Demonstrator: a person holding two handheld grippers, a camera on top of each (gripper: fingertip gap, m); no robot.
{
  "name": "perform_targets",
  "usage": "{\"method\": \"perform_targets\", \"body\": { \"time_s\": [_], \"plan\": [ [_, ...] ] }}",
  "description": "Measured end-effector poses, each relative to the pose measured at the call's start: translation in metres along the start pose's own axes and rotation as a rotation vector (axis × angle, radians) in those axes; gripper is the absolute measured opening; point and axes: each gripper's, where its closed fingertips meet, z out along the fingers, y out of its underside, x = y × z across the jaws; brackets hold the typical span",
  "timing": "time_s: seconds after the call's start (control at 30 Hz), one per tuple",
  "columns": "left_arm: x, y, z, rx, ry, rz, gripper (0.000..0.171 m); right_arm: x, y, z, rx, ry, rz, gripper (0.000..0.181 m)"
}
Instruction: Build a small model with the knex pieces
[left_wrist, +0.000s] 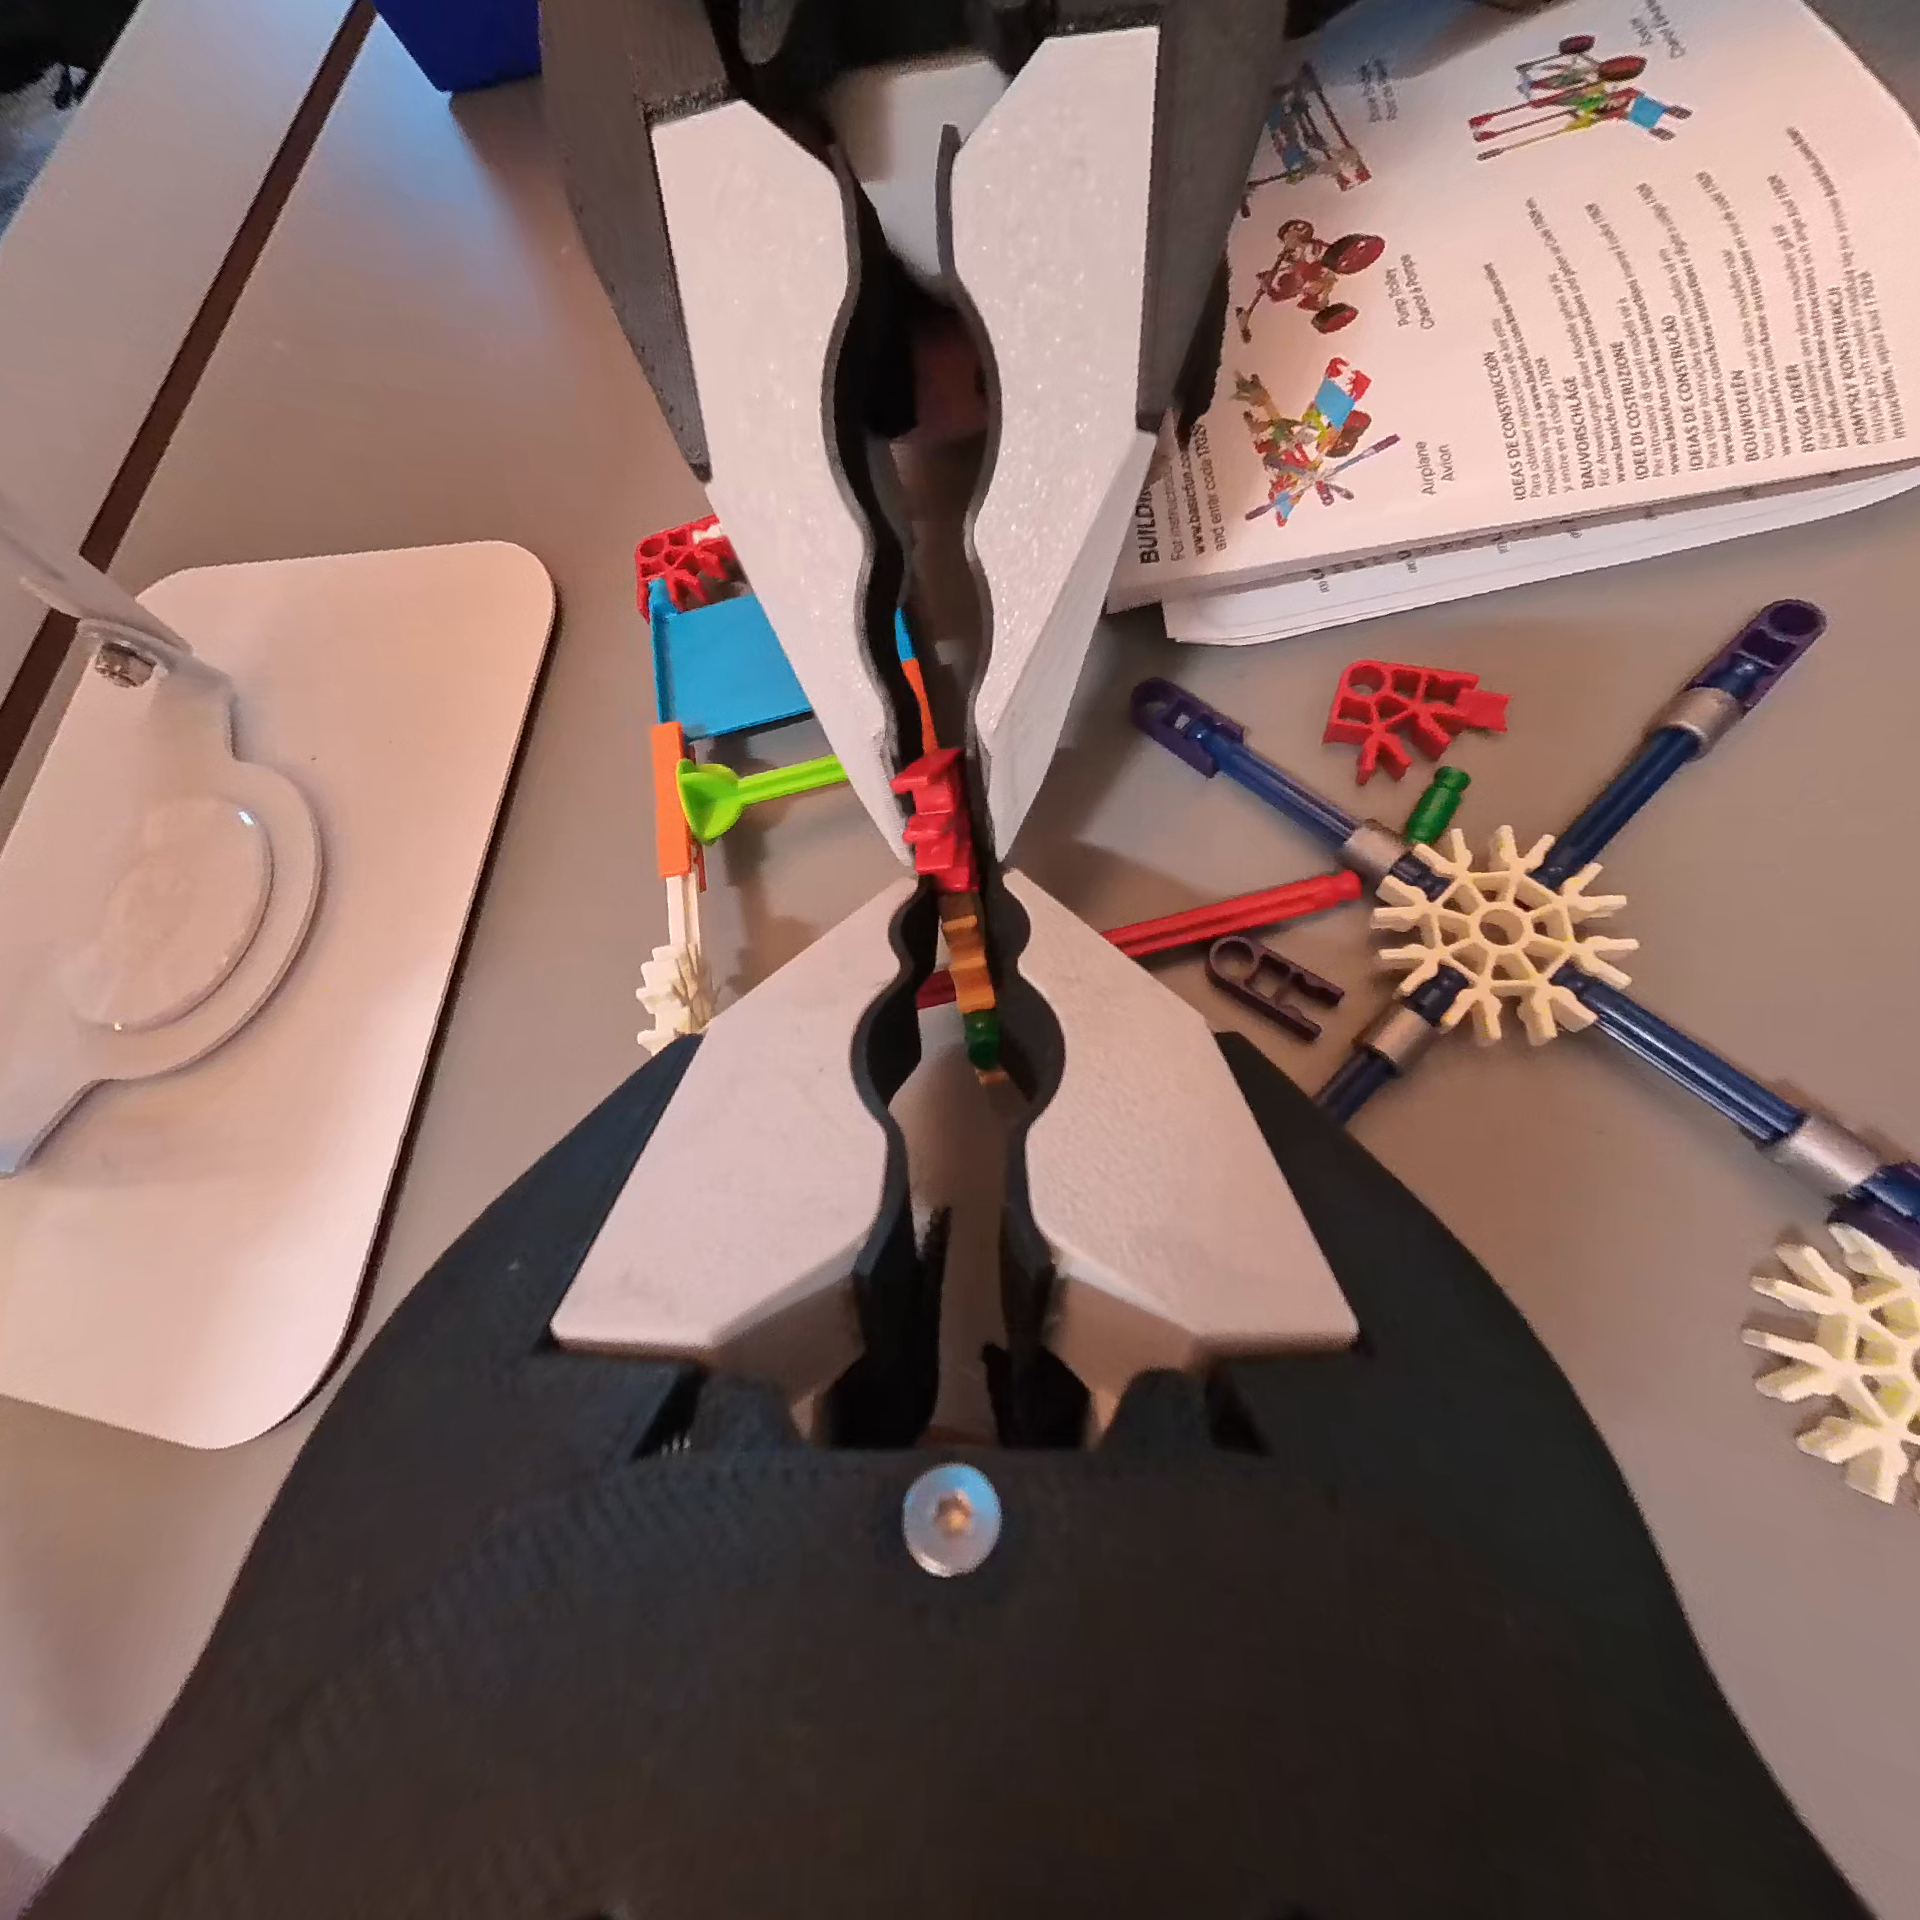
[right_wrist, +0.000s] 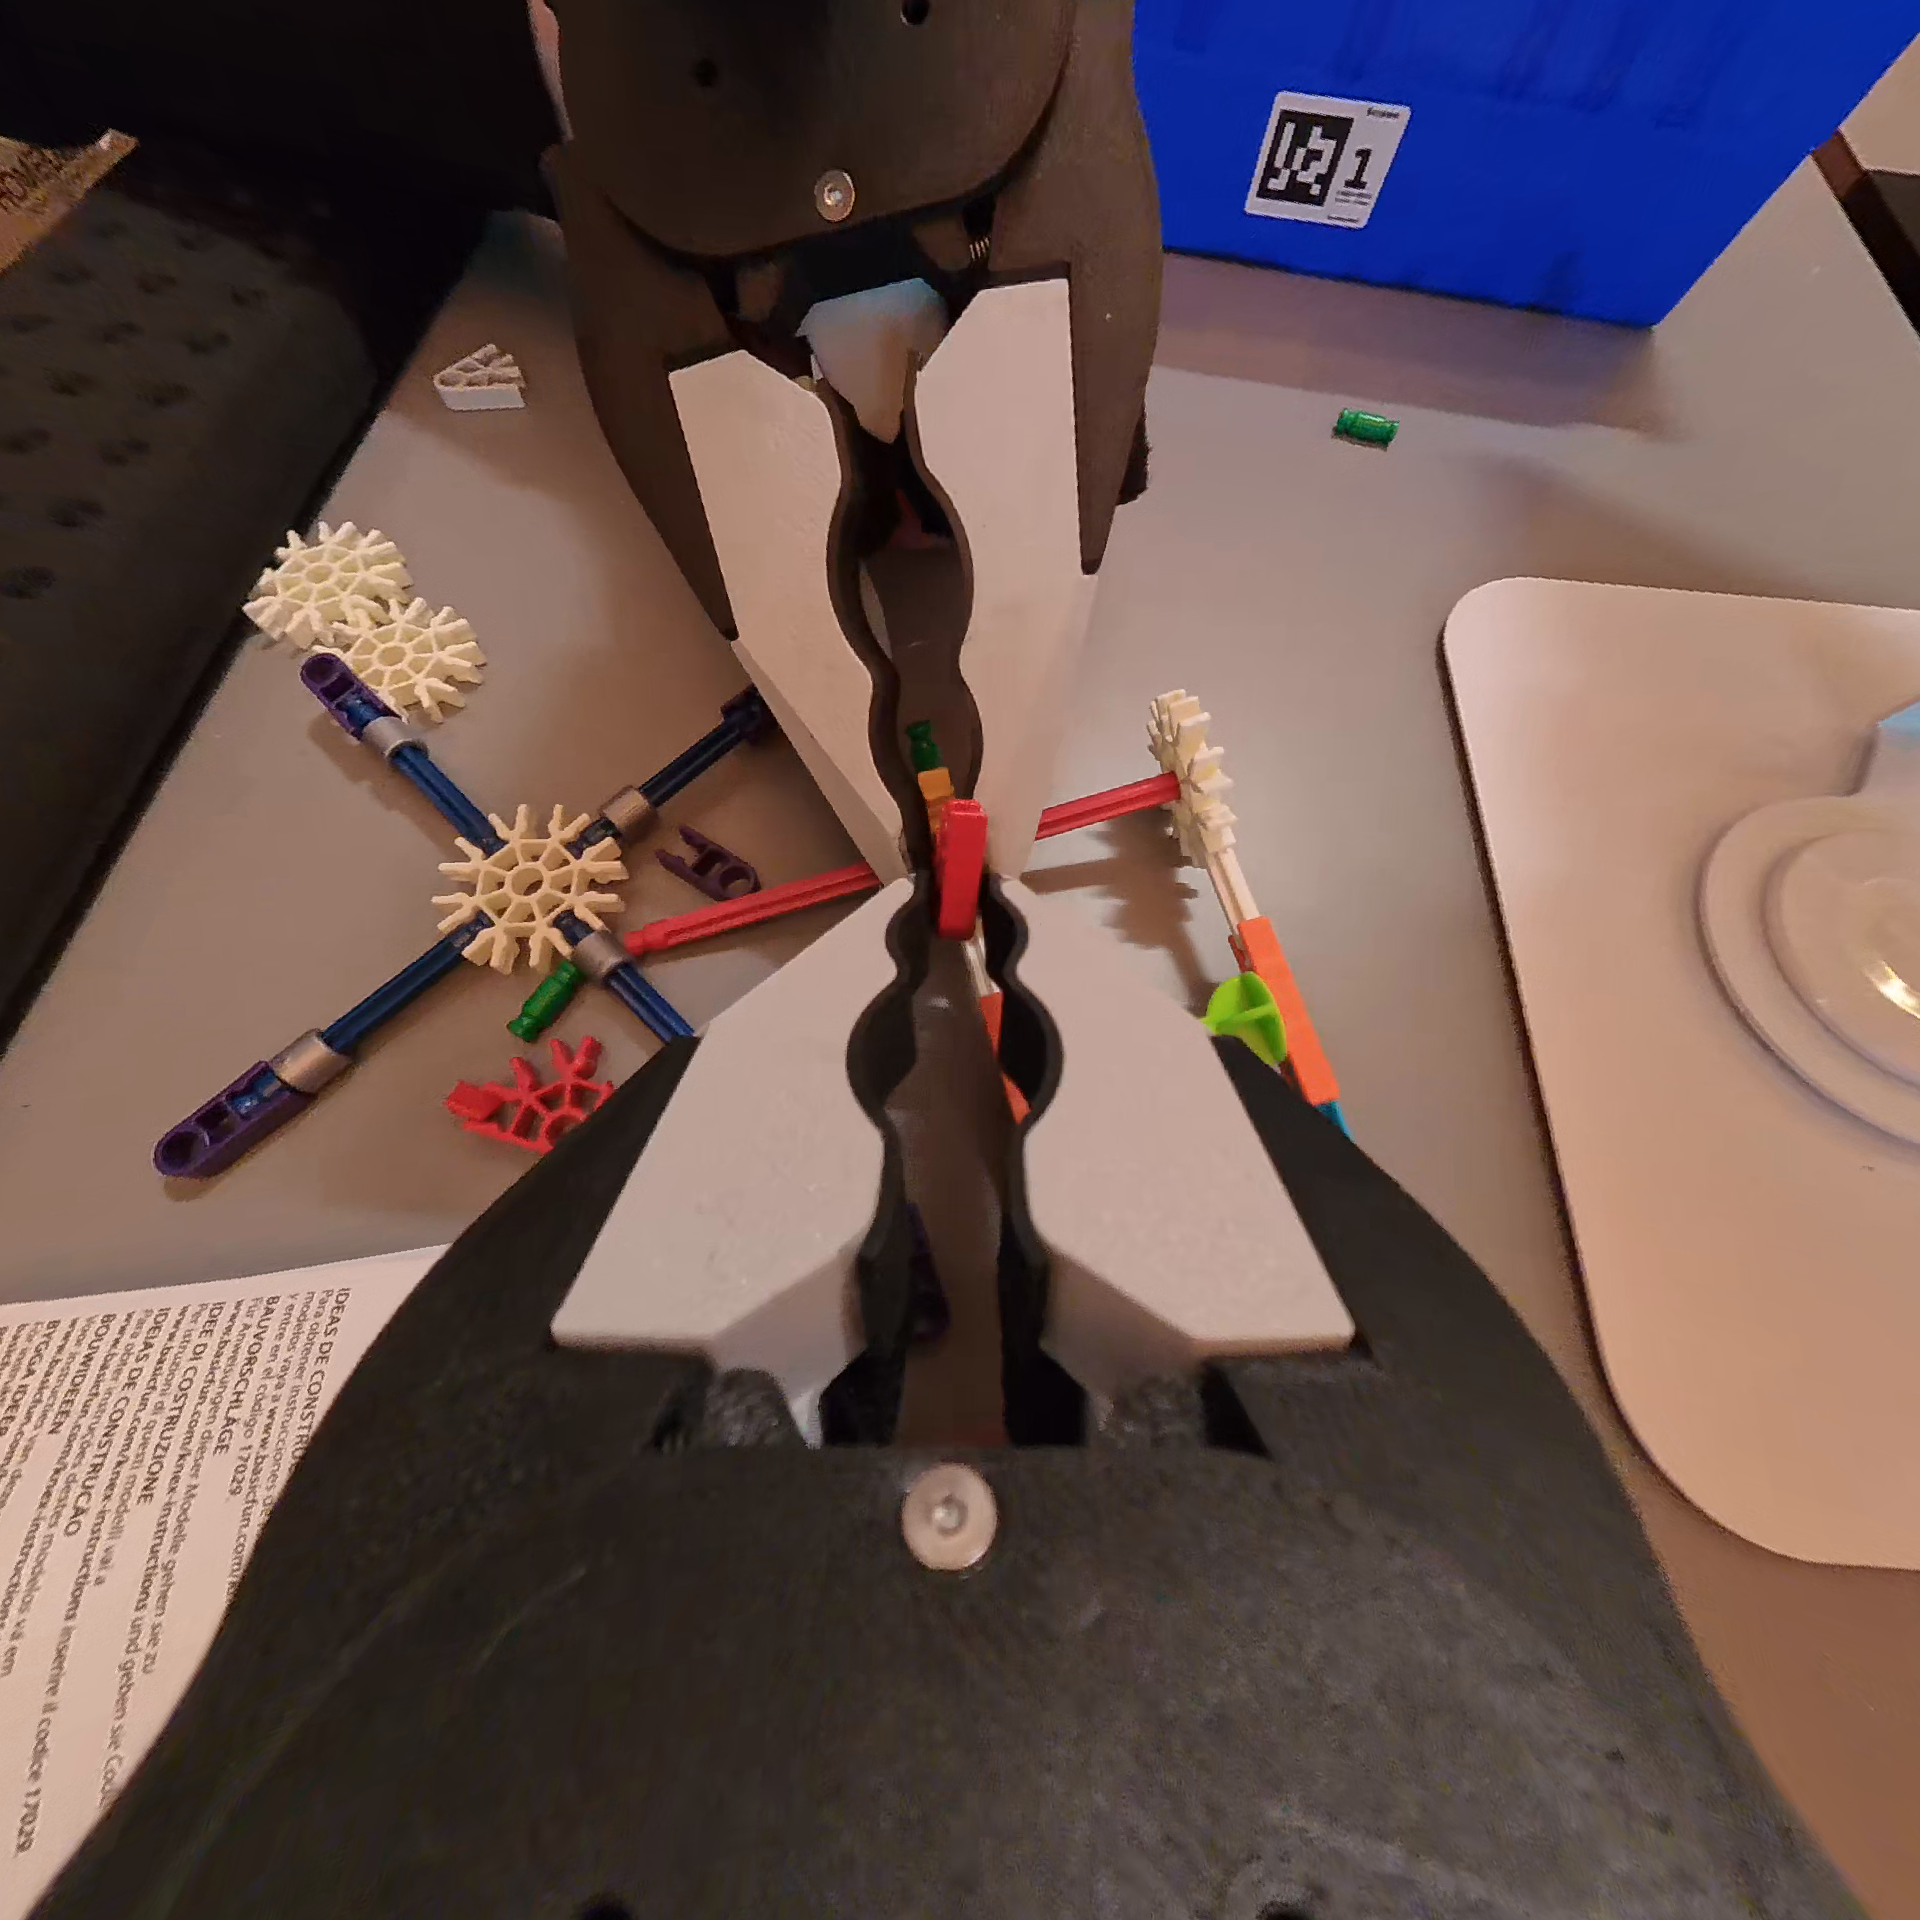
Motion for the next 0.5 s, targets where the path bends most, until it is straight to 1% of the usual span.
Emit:
{"method": "perform_targets", "body": {
  "time_s": [0.5],
  "plan": [
    [0.0042,-0.0007,0.0004,0.025,0.035,-0.035,0.005,-0.0034,0.0015,0.0014,-0.011,-0.038,0.017,0.006]
  ]
}}
